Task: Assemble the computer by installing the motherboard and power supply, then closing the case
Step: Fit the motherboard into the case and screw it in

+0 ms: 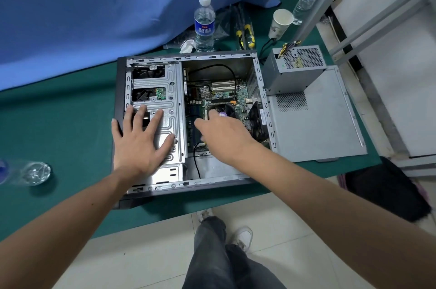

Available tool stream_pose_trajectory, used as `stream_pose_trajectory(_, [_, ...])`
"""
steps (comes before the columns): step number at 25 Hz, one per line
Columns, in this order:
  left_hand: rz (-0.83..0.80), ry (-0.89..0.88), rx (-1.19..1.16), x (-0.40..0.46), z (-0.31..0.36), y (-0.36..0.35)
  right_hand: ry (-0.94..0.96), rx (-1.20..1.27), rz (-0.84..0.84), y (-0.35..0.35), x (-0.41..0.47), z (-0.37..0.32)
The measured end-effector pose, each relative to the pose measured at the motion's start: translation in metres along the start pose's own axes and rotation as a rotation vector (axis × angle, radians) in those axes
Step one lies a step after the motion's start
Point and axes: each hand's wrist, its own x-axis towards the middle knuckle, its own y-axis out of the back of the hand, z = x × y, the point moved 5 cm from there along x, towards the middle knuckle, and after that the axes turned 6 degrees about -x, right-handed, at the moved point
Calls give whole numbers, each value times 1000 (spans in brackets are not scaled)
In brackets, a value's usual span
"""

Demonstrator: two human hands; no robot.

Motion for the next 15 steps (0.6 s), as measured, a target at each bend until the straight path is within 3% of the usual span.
stream_pose_trajectory(2, [1, 1, 2, 0, 0, 0, -54, -90, 53, -2, 1, 2])
stream_pose_trajectory(4, [2, 1, 5, 1, 1, 0, -29, -111, -6, -8, 1, 5])
stream_pose_trajectory(8, [4, 4, 9, 1, 0, 0, -41, 199, -192, -10, 3, 13])
stream_pose_trajectory(11, [5, 1, 6, 1, 0, 0, 73, 106, -98, -3, -1, 2])
stream_pose_trajectory(15, [7, 1, 10, 1, 0, 0, -64, -58, 52, -5, -3, -1])
